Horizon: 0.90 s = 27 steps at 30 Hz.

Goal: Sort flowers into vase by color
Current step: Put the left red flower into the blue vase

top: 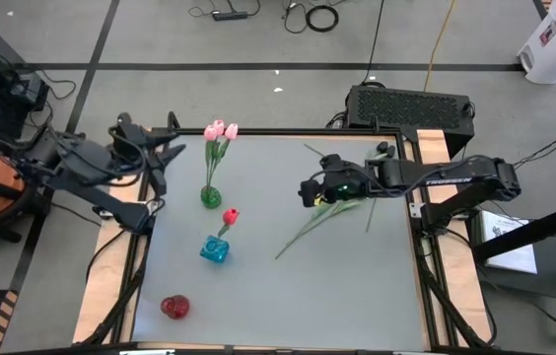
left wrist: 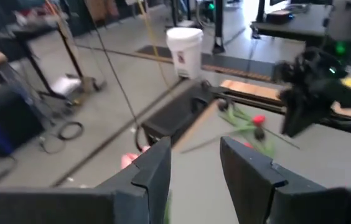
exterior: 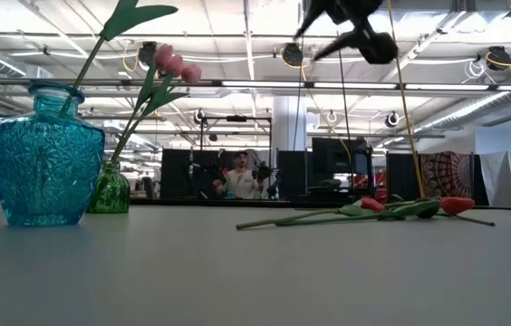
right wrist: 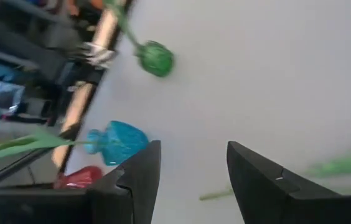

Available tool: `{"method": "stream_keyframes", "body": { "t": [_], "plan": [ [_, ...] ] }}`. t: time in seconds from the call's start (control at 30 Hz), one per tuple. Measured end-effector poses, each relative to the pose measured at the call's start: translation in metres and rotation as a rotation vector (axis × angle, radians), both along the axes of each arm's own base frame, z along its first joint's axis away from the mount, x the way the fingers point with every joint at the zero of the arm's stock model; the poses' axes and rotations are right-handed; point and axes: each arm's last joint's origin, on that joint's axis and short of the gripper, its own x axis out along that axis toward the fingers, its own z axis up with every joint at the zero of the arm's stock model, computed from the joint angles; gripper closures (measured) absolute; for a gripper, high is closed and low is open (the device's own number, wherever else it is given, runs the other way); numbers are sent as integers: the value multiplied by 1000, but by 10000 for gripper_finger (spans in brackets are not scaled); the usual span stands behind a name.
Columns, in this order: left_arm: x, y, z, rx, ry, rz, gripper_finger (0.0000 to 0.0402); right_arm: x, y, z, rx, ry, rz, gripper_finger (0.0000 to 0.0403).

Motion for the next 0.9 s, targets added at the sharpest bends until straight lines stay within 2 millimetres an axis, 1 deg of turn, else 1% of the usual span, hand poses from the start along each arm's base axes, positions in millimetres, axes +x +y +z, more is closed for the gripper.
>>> {"method": "stream_keyframes", "body": {
  "t": [0.13, 0.37, 0.5, 0.7, 0.9],
  "plan": [
    [1, 6, 3, 68, 22, 25, 256, 6, 1, -16, 64, 85, -48, 227],
    [1, 16, 4, 139, 63, 128, 256, 26, 1, -48, 132, 174, -125, 227],
    [1, 20, 4, 171, 90, 154, 256, 35, 1, -66, 168, 230, -177, 227],
    [1, 23, 4, 181, 103, 178, 256, 43, 1, -94, 211, 340, -250, 227],
    [1, 24, 4, 231, 147, 167, 256, 45, 2, -118, 265, 461, -305, 227]
  ]
}}
